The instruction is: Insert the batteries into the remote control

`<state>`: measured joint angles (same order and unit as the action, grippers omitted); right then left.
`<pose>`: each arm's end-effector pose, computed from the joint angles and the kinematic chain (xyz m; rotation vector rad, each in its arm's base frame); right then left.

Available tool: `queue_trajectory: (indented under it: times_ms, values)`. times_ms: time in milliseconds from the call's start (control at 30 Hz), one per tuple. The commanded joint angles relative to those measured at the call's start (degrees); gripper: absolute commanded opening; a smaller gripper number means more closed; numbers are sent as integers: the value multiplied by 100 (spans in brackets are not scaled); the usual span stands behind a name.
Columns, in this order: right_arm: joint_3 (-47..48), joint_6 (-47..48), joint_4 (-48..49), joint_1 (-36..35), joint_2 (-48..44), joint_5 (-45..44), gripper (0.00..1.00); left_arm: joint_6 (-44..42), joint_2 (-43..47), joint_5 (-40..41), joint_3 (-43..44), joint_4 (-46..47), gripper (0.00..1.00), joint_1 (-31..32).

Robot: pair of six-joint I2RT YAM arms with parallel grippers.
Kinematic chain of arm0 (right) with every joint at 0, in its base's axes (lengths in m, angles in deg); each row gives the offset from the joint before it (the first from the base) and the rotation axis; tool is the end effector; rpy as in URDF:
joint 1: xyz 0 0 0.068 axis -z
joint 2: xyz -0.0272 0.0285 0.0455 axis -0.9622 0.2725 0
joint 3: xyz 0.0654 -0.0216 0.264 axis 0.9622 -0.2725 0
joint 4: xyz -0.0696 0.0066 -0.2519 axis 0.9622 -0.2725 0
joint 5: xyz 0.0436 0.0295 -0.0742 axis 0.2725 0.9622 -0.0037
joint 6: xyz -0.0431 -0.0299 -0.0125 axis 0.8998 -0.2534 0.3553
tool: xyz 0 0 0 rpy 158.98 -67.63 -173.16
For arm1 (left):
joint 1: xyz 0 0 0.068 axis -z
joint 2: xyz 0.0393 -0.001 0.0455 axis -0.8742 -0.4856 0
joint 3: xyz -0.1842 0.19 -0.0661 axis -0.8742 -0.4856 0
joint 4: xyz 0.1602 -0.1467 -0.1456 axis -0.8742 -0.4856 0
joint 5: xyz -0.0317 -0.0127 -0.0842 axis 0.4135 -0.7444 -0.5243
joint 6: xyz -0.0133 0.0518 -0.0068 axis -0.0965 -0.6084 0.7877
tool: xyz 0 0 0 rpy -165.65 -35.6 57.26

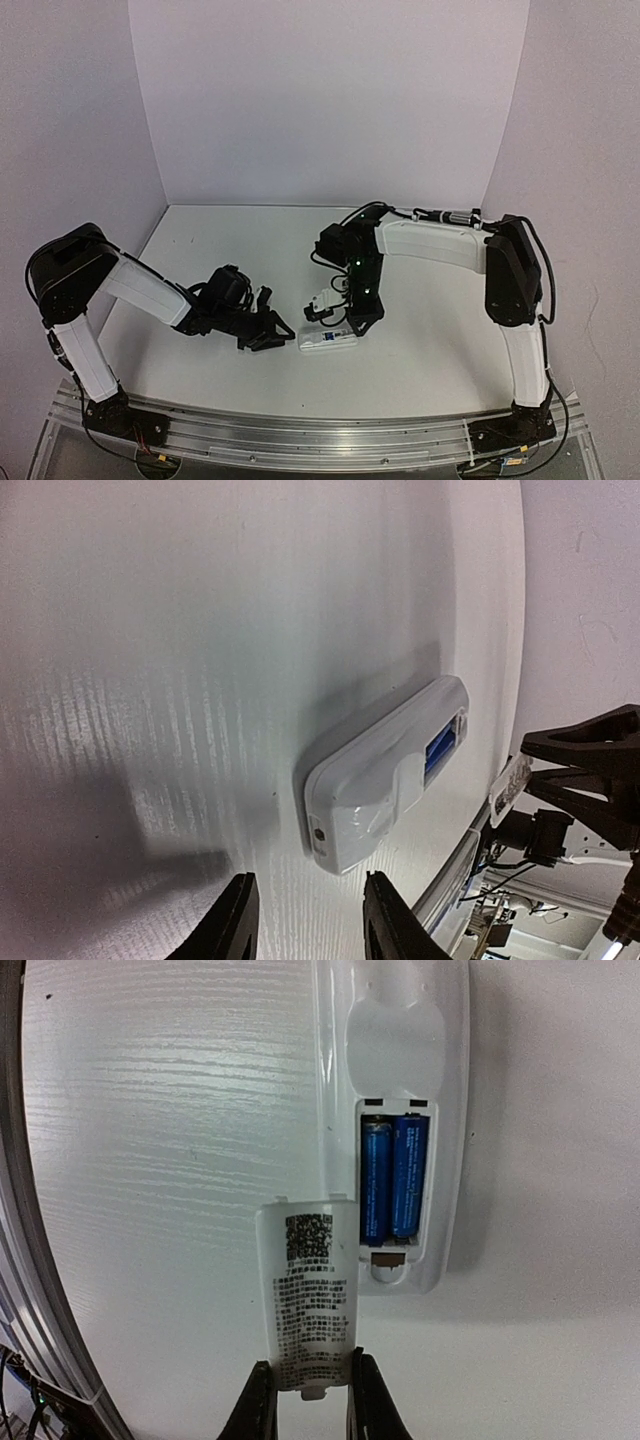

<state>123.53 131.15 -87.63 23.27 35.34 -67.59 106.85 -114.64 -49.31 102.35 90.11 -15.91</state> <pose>0.2655 0.3285 0.2003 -2.4142 2.0008 0.0438 0.2098 -0.2329 0.1141 0.0151 2.6947 -1.2916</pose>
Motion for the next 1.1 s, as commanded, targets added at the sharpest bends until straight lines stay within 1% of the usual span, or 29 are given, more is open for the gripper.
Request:
queue_trajectory:
  times_ms: [0,100,233,300,433,600,733,1067]
  values:
    - [45,189,303,0,106,39,3,421,-59,89,-186,829,37,84]
    - [130,46,530,-4,173,56,4,487,-35,130,-311,895,37,83]
    - [123,68,681,-4,237,321,3,517,61,156,-422,946,37,85]
    - [53,135,686,-3,271,169,2,505,68,152,-407,909,37,84]
    - [-162,131,765,-5,244,-141,1,462,-20,96,-247,833,37,87]
    - [12,-54,803,-12,391,-165,1,365,-192,7,-67,867,37,93]
    - [-10,-44,803,-25,418,-384,1,343,-337,-96,21,957,35,93]
    - [24,-83,908,-154,461,-727,1,377,-469,-199,-62,1178,33,93]
